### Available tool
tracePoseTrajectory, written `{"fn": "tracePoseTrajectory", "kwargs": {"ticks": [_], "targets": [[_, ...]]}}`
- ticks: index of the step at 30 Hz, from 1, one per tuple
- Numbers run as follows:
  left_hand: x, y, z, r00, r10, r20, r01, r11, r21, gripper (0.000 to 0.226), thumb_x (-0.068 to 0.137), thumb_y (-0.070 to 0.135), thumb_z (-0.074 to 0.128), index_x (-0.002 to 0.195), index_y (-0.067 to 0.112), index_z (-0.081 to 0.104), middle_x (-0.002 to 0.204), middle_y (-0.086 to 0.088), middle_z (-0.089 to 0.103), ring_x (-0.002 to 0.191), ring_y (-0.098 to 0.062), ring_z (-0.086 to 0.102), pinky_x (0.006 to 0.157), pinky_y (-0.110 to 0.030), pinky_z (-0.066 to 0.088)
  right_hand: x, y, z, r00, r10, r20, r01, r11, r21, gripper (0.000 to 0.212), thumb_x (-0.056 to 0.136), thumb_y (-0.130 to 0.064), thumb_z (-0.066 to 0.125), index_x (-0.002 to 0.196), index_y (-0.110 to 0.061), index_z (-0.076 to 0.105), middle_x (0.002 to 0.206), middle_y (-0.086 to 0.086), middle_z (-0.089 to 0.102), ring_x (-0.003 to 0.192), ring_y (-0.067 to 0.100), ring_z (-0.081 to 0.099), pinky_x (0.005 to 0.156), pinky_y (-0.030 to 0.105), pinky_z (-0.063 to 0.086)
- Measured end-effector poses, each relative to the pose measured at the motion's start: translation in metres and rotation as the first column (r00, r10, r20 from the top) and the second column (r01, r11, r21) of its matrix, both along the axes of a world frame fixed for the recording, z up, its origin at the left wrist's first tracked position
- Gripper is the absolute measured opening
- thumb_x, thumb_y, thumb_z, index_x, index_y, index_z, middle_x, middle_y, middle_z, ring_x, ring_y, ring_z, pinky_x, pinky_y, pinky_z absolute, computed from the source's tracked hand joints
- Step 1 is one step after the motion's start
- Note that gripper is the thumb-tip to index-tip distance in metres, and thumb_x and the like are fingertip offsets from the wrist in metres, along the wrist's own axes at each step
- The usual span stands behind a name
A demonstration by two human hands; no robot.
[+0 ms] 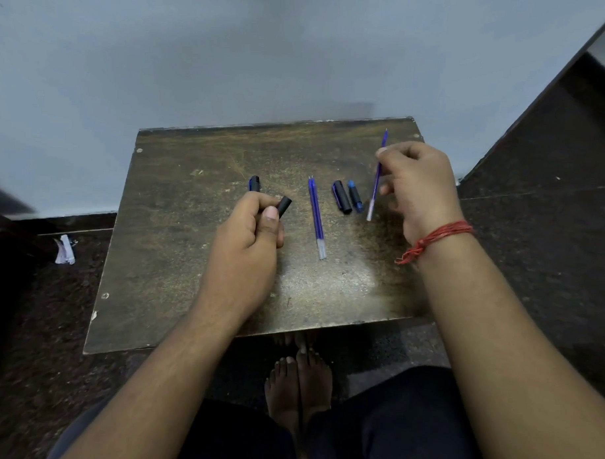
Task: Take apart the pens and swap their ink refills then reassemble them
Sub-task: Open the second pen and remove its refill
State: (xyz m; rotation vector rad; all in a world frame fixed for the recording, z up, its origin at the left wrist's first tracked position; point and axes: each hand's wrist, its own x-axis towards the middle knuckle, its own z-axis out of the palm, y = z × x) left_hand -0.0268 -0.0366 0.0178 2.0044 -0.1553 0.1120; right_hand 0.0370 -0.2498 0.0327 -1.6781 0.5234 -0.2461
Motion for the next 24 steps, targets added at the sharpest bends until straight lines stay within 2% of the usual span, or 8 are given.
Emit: {"fn": "tracePoseTrajectory", "kwargs": {"ticks": [1, 3, 5, 7, 10, 16, 20, 24], "targets": [[0.0, 0.0, 0.0, 1.0, 0.001, -0.001, -0.001, 1.0, 0.002, 0.025, 0.107, 0.02, 0.042, 0.089, 0.032, 0.054, 0.073, 0.017, 0.058, 0.061, 0.002, 0.05, 0.058, -0.009, 0.039, 0.001, -0.004, -0.002, 1.0, 0.014, -0.021, -0.017, 0.985, -0.171, 0.009, 0.088, -0.022, 0.063, 0.081, -0.017, 0.065, 0.078, 0.001, 0.07, 0.055, 0.013, 0.059, 0.05, 0.023, 0.042], [0.0, 0.0, 0.0, 1.0, 0.001, -0.002, -0.001, 1.0, 0.003, 0.024, 0.107, 0.02, 0.041, 0.089, 0.03, 0.054, 0.073, 0.016, 0.058, 0.06, 0.002, 0.05, 0.057, -0.009, 0.038, 0.001, -0.014, -0.006, 0.995, 0.034, -0.093, -0.076, 0.87, -0.487, 0.009, 0.088, -0.027, 0.061, 0.081, -0.023, 0.065, 0.081, -0.005, 0.068, 0.071, 0.013, 0.063, 0.062, 0.026, 0.046], [0.0, 0.0, 0.0, 1.0, -0.001, -0.003, 0.001, 1.0, 0.0, 0.024, 0.107, 0.02, 0.041, 0.089, 0.03, 0.054, 0.073, 0.016, 0.058, 0.059, 0.001, 0.049, 0.055, -0.01, 0.038, 0.0, -0.019, -0.01, 0.979, 0.039, -0.199, -0.162, 0.744, -0.648, 0.007, 0.088, -0.031, 0.059, 0.084, -0.026, 0.062, 0.087, -0.004, 0.066, 0.08, 0.017, 0.062, 0.069, 0.031, 0.048], [0.0, -0.001, 0.0, 1.0, -0.006, -0.002, 0.006, 1.0, -0.001, 0.024, 0.107, 0.02, 0.041, 0.089, 0.03, 0.054, 0.073, 0.016, 0.058, 0.059, 0.001, 0.05, 0.055, -0.011, 0.039, 0.0, -0.019, -0.014, 0.956, 0.042, -0.29, -0.246, 0.649, -0.72, 0.006, 0.089, -0.033, 0.058, 0.088, -0.028, 0.062, 0.091, -0.002, 0.064, 0.085, 0.022, 0.061, 0.069, 0.033, 0.046], [0.0, -0.001, -0.001, 1.0, -0.009, 0.0, 0.009, 1.0, -0.008, 0.024, 0.107, 0.02, 0.041, 0.089, 0.029, 0.054, 0.072, 0.016, 0.058, 0.058, 0.001, 0.049, 0.055, -0.012, 0.039, 0.001, -0.017, -0.016, 0.943, 0.042, -0.33, -0.291, 0.583, -0.758, 0.009, 0.089, -0.032, 0.061, 0.092, -0.024, 0.062, 0.093, 0.002, 0.064, 0.089, 0.026, 0.061, 0.07, 0.035, 0.047], [-0.001, 0.0, 0.0, 1.0, -0.009, -0.001, 0.009, 1.0, -0.015, 0.027, 0.107, 0.022, 0.041, 0.088, 0.036, 0.053, 0.07, 0.018, 0.058, 0.058, 0.001, 0.049, 0.055, -0.011, 0.039, 0.002, -0.017, -0.018, 0.946, 0.056, -0.321, -0.286, 0.613, -0.736, 0.009, 0.088, -0.032, 0.063, 0.093, -0.026, 0.061, 0.086, -0.005, 0.055, 0.085, 0.022, 0.059, 0.068, 0.033, 0.043], [0.0, 0.0, -0.001, 1.0, -0.002, -0.013, 0.002, 1.0, -0.02, 0.025, 0.107, 0.022, 0.041, 0.088, 0.033, 0.054, 0.07, 0.016, 0.058, 0.057, 0.001, 0.048, 0.053, -0.012, 0.038, 0.001, -0.018, -0.017, 0.947, 0.067, -0.316, -0.286, 0.627, -0.725, 0.009, 0.089, -0.033, 0.063, 0.093, -0.025, 0.061, 0.084, -0.006, 0.056, 0.084, 0.02, 0.057, 0.066, 0.031, 0.039], [0.0, 0.0, 0.0, 1.0, 0.0, -0.018, 0.0, 1.0, -0.02, 0.025, 0.107, 0.021, 0.041, 0.087, 0.028, 0.054, 0.071, 0.014, 0.057, 0.058, 0.001, 0.047, 0.054, -0.011, 0.038, -0.002, -0.015, -0.01, 0.977, 0.048, -0.207, -0.191, 0.629, -0.754, 0.009, 0.091, -0.034, 0.06, 0.091, -0.025, 0.061, 0.088, -0.004, 0.061, 0.083, 0.02, 0.058, 0.067, 0.03, 0.04]]}}
